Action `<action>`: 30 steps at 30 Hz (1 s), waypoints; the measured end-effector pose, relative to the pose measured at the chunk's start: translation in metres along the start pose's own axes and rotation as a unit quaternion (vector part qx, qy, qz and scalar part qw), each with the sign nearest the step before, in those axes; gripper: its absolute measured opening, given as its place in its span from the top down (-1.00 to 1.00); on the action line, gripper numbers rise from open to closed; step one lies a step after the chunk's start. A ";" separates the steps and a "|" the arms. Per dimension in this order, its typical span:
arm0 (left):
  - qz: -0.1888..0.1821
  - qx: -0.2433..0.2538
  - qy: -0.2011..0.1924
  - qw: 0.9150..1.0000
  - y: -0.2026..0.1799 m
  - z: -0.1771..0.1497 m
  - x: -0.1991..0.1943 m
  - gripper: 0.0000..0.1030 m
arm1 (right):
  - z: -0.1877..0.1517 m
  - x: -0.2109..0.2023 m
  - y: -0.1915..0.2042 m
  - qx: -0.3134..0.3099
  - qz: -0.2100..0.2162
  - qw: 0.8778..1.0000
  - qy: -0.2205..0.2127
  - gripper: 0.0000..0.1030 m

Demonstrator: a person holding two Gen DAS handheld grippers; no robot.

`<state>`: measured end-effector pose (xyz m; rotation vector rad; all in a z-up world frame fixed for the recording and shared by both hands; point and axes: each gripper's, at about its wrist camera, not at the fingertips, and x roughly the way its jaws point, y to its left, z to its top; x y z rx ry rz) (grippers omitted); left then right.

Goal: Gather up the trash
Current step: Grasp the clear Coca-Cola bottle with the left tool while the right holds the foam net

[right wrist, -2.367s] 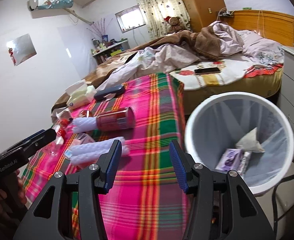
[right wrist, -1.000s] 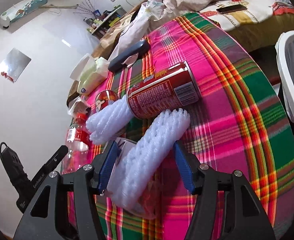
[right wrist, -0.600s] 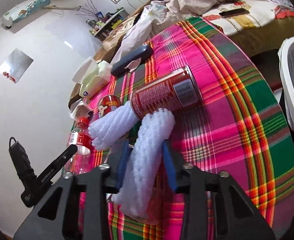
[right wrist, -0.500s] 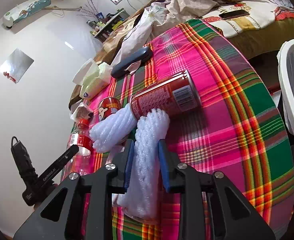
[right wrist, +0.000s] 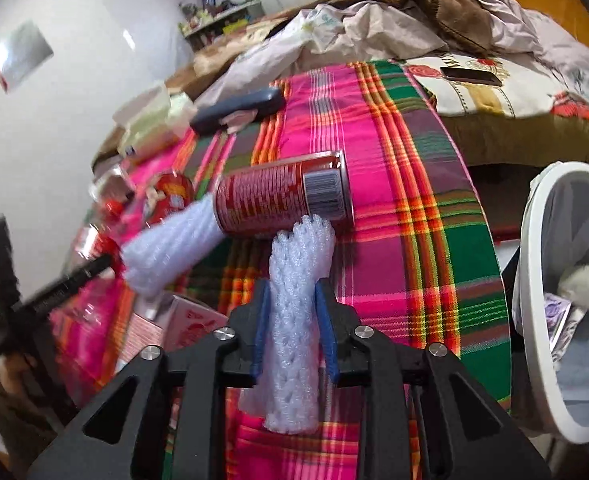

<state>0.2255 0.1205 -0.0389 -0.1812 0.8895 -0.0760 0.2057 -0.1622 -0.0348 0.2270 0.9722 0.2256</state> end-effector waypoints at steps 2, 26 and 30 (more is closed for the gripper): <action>0.001 0.001 0.002 1.000 0.000 0.002 0.002 -0.45 | -0.001 0.003 0.002 -0.008 -0.012 1.000 0.000 0.27; 0.014 -0.004 0.015 1.000 -0.003 0.007 0.014 -0.26 | -0.007 0.009 0.001 -0.020 -0.073 0.997 -0.013 0.45; 0.019 -0.001 0.003 1.000 -0.006 0.007 0.006 -0.26 | -0.007 0.007 0.000 -0.020 -0.068 0.997 -0.018 0.52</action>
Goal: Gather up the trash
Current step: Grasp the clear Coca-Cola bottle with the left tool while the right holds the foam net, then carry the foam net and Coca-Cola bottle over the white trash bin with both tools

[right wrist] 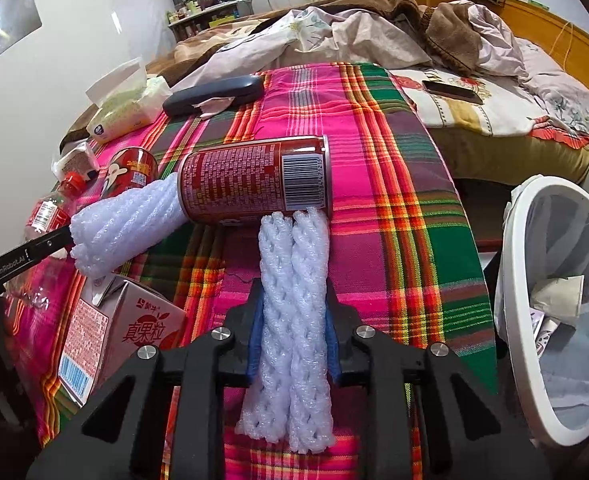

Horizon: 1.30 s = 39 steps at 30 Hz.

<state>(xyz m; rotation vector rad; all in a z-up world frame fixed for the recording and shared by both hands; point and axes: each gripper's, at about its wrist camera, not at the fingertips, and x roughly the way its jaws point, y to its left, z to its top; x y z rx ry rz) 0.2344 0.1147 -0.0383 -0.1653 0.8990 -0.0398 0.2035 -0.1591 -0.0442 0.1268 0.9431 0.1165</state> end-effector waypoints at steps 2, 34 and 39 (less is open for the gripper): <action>-0.003 0.004 -0.002 1.000 -0.003 -0.001 -0.004 -0.26 | 0.000 -0.002 0.000 0.001 0.000 1.000 -0.004 0.53; -0.075 0.107 -0.069 0.989 -0.121 -0.020 -0.088 -0.26 | -0.005 -0.073 -0.051 0.044 0.007 0.995 -0.094 0.54; -0.100 0.136 -0.070 0.983 -0.157 -0.026 -0.092 -0.26 | -0.009 -0.087 -0.072 0.058 -0.005 0.992 -0.108 0.54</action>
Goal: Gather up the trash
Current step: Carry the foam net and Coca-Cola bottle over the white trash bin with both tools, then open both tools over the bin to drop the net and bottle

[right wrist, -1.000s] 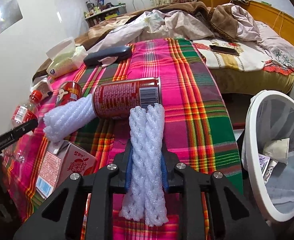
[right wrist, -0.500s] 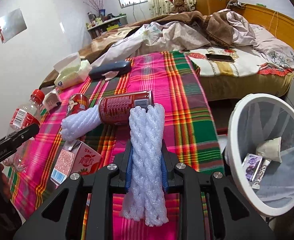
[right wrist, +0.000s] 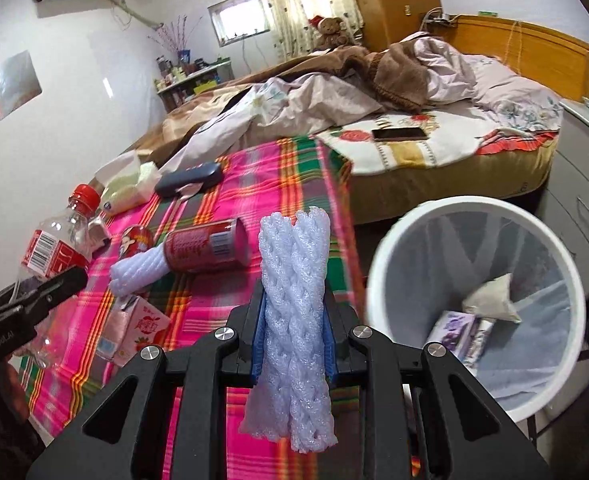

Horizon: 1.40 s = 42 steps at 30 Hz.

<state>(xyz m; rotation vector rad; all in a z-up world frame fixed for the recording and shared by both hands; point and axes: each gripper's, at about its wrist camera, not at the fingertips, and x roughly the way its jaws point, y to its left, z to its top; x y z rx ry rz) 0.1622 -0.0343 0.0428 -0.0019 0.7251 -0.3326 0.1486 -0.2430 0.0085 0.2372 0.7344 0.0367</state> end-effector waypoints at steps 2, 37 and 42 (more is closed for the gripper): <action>-0.014 0.011 0.000 1.000 -0.014 0.002 0.002 -0.26 | 0.001 -0.005 -0.010 0.006 -0.006 1.000 -0.004 0.54; -0.160 0.108 0.076 0.978 -0.215 0.014 0.095 -0.27 | -0.004 0.008 -0.159 0.089 -0.076 0.991 0.056 0.53; -0.171 0.099 0.090 0.976 -0.220 0.012 0.105 -0.36 | -0.007 0.011 -0.163 0.079 -0.086 0.991 0.071 0.51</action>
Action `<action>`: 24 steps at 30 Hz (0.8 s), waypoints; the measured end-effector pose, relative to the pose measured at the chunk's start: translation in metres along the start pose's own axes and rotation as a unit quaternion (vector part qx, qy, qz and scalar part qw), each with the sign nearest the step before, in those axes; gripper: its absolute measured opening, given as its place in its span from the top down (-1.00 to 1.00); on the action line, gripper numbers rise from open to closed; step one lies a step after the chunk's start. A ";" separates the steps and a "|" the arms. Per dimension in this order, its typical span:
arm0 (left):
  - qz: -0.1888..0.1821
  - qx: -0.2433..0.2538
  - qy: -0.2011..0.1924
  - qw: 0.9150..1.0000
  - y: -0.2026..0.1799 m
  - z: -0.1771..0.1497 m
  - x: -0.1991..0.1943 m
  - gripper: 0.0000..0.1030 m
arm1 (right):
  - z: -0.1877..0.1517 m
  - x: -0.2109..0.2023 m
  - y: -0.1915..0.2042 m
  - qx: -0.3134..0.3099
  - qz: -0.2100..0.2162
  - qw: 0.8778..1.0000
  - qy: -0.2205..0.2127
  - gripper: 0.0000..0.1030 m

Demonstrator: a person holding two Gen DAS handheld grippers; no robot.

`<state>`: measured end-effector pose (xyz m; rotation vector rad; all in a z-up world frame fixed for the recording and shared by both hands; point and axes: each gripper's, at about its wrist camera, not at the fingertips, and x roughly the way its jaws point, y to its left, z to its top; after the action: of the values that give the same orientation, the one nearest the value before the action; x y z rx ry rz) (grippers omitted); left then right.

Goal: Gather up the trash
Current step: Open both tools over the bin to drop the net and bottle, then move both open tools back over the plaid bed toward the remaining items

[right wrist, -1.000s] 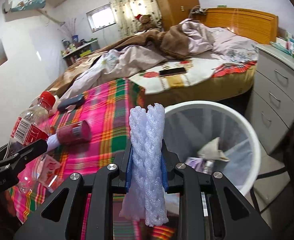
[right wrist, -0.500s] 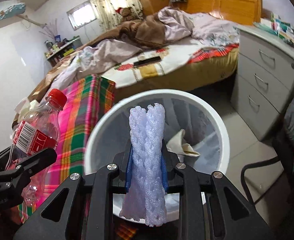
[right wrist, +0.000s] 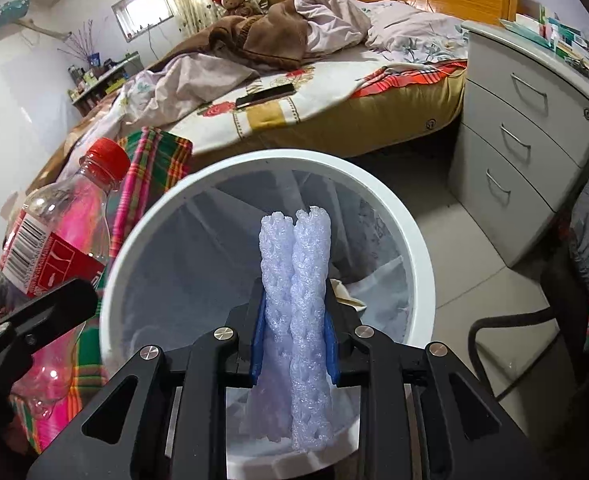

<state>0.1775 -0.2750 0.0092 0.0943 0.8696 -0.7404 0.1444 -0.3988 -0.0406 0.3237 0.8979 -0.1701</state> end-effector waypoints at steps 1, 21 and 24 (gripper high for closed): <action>0.010 0.006 -0.002 1.000 -0.002 0.000 0.000 -0.39 | -0.001 0.000 -0.001 0.000 -0.001 1.000 0.000 0.50; 0.043 -0.005 -0.036 0.998 0.017 -0.014 -0.043 -0.45 | -0.006 -0.021 0.010 0.019 0.020 0.999 -0.031 -0.15; 0.052 -0.012 -0.042 0.998 0.023 -0.017 -0.052 -0.45 | -0.007 -0.025 0.019 0.010 0.023 0.999 -0.037 -0.15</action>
<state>0.1589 -0.2227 0.0307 0.0856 0.7866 -0.6325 0.1288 -0.3779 -0.0207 0.3538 0.8155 -0.1470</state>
